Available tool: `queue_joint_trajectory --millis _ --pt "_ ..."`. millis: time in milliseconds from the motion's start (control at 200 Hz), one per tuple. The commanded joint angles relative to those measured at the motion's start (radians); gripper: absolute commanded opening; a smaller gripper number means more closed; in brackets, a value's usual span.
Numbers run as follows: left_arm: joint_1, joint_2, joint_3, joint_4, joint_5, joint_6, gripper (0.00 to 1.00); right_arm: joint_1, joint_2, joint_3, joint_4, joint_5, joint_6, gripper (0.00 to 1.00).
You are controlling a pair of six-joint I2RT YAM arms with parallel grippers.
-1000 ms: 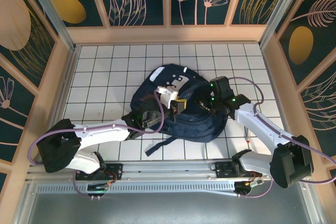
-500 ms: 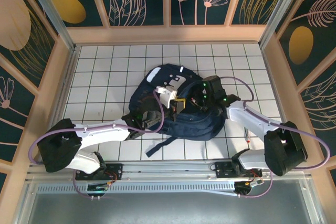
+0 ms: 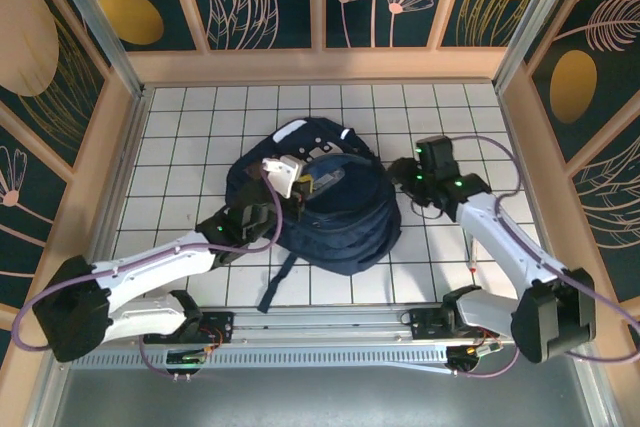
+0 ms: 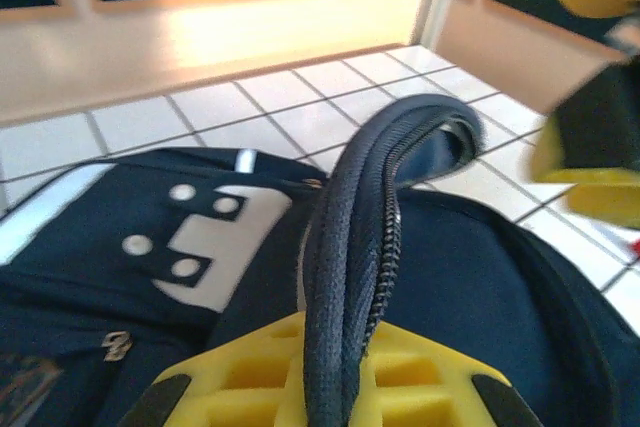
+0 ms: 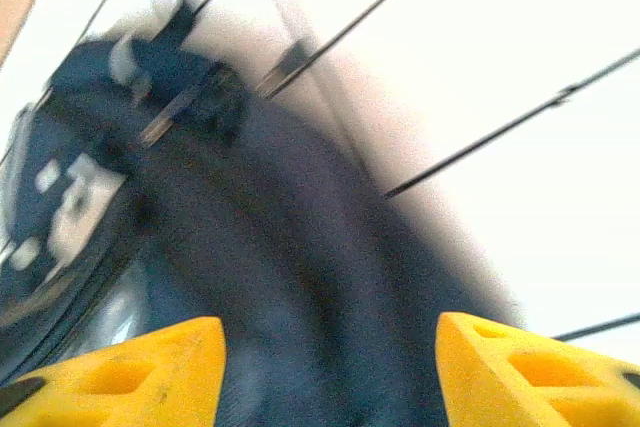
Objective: Pack the student bag
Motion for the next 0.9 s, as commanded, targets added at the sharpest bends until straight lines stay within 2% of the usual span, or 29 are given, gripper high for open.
queue_joint_trajectory --millis 0,85,160,265,350,445,570,646,706,761,836,896 --pt "0.021 -0.069 0.001 -0.001 -0.051 0.063 0.0 -0.127 -0.028 -0.051 -0.133 0.094 -0.036 0.66" --pt "0.034 -0.098 0.015 -0.035 -0.065 0.056 0.0 -0.241 -0.031 -0.058 -0.144 0.101 -0.064 0.74" --pt "0.039 -0.12 0.043 -0.037 -0.059 0.06 0.0 -0.326 -0.029 -0.057 -0.162 0.098 -0.052 0.76" --pt "0.043 -0.119 0.104 -0.053 -0.058 0.101 0.0 -0.362 -0.024 -0.051 -0.191 0.186 -0.003 0.78" --pt "0.049 -0.102 0.131 -0.08 -0.091 0.129 0.0 -0.29 -0.023 -0.026 -0.217 0.364 0.073 0.81" --pt "0.067 -0.096 0.153 -0.119 -0.061 0.118 0.0 -0.136 -0.002 0.016 -0.217 0.512 0.197 0.84" --pt "0.069 -0.104 0.175 -0.196 -0.052 0.098 0.0 0.042 0.075 0.044 -0.163 0.486 0.32 0.85" --pt "0.069 -0.121 0.169 -0.241 -0.056 0.054 0.0 0.089 0.121 0.047 -0.15 0.45 0.321 0.85" --pt "0.069 -0.14 0.161 -0.267 -0.037 0.016 0.0 0.059 0.134 0.032 -0.141 0.43 0.247 0.87" --pt "0.069 -0.158 0.143 -0.264 -0.001 -0.012 0.0 -0.016 0.124 0.001 -0.114 0.413 0.136 0.87" --pt "0.069 -0.171 0.105 -0.226 0.086 -0.019 0.0 -0.157 0.089 -0.055 -0.086 0.387 0.012 0.87" --pt "0.07 -0.16 0.09 -0.215 0.114 -0.037 0.0 -0.264 0.06 -0.099 -0.059 0.359 -0.042 0.86"
